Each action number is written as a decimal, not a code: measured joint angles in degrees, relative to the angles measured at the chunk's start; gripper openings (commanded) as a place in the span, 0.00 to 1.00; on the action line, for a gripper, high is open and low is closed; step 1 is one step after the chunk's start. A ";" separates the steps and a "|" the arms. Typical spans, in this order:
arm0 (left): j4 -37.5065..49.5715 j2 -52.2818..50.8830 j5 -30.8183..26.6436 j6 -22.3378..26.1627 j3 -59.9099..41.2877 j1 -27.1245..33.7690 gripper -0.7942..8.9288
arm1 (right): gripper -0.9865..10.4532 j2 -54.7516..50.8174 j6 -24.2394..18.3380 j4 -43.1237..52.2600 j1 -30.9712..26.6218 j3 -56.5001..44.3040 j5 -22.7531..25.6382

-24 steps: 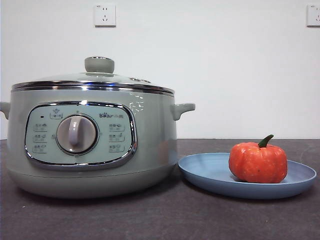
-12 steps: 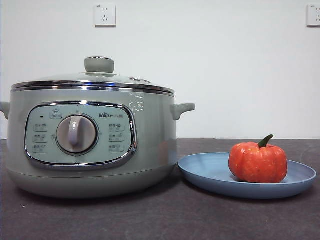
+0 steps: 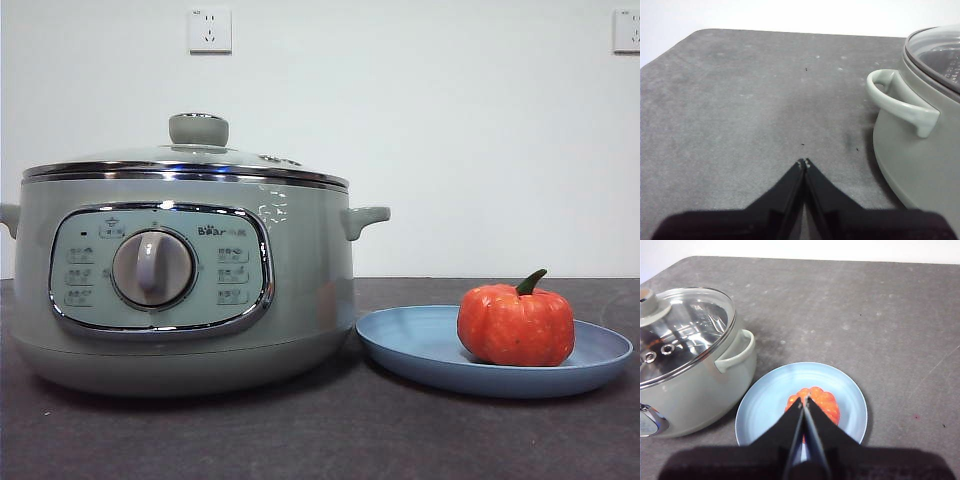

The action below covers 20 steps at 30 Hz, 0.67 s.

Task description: Take the pumpkin out from the steamer,put the pumpkin in the blue plate,close the lid

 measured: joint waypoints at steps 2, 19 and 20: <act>0.00 0.00 0.02 0.00 0.00 0.00 0.08 | 0.07 0.00 0.00 0.00 0.00 0.00 0.02; 0.00 0.00 0.00 0.00 0.00 0.00 0.08 | 0.07 -14.03 -10.38 6.36 -13.42 -4.55 -0.22; 0.00 0.00 0.02 0.00 0.00 0.00 0.08 | 0.07 -15.21 -10.58 7.82 -14.91 -6.01 -0.22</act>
